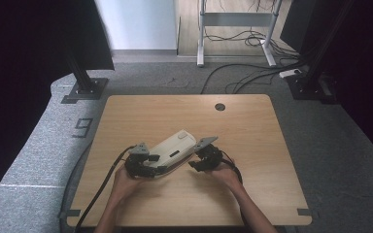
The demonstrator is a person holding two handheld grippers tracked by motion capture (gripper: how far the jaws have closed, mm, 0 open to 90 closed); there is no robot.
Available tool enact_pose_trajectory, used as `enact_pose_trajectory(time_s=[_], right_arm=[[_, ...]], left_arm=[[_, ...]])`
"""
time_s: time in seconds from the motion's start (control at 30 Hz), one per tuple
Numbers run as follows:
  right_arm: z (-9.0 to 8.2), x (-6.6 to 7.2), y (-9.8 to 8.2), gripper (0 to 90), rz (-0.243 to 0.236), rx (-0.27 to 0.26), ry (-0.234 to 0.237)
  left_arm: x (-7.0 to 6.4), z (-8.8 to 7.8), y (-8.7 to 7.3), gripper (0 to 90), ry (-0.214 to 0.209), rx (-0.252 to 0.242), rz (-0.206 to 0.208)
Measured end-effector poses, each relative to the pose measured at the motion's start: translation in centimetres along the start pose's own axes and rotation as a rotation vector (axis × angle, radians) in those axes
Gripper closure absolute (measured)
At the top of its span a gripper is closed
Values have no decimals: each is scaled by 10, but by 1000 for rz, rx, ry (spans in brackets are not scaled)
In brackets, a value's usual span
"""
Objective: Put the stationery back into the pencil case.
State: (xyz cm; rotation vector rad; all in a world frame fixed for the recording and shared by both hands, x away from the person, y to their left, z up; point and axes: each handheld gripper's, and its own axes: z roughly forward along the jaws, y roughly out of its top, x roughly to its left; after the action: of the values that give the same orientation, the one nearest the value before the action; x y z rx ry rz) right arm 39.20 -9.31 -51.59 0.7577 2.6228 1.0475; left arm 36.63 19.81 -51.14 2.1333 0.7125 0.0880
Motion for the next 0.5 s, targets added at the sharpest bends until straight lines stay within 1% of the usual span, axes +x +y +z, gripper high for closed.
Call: enact_pose_trajectory(time_s=[0.03,0.07,0.1,0.13,0.17,0.2,0.23,0.27,0.3,0.33,0.37,0.4,0.43,0.47,0.5], right_arm=[[-2,-1,0,380,8,-7,-1],[-3,-2,-1,357,13,-9,5],[-3,-2,-1,357,13,-9,5],[-4,-2,-2,318,18,-15,10],[-4,-2,-2,318,18,-15,10],[-5,-3,-5,281,22,-18,11],[-5,-3,-5,281,22,-18,11],[-6,-4,-7,232,29,-25,6],[-6,-4,-7,232,29,-25,6],[-6,-4,-8,207,39,-26,2],[-7,-5,-9,190,43,-27,2],[-9,-5,-11,168,45,-23,1],[-9,-5,-11,168,45,-23,1],[-11,-6,-12,142,40,-20,-13],[-11,-6,-12,142,40,-20,-13]], left_arm=[[0,0,0,263,-3,2,-1],[0,0,0,239,-1,6,-6],[0,0,0,214,-1,6,-6],[0,-1,0,186,2,13,-11],[-1,-1,0,186,6,22,-9],[-3,-2,0,177,23,28,-7],[-3,-2,0,174,23,28,-7],[-5,-4,1,169,51,48,10],[-5,-4,1,159,51,48,10],[-6,-5,1,159,59,57,19],[-7,-5,0,139,64,61,23],[-8,-7,0,141,71,61,25],[-8,-7,0,138,71,61,25],[-8,-9,0,135,74,53,23],[-8,-9,0,128,74,53,23]])
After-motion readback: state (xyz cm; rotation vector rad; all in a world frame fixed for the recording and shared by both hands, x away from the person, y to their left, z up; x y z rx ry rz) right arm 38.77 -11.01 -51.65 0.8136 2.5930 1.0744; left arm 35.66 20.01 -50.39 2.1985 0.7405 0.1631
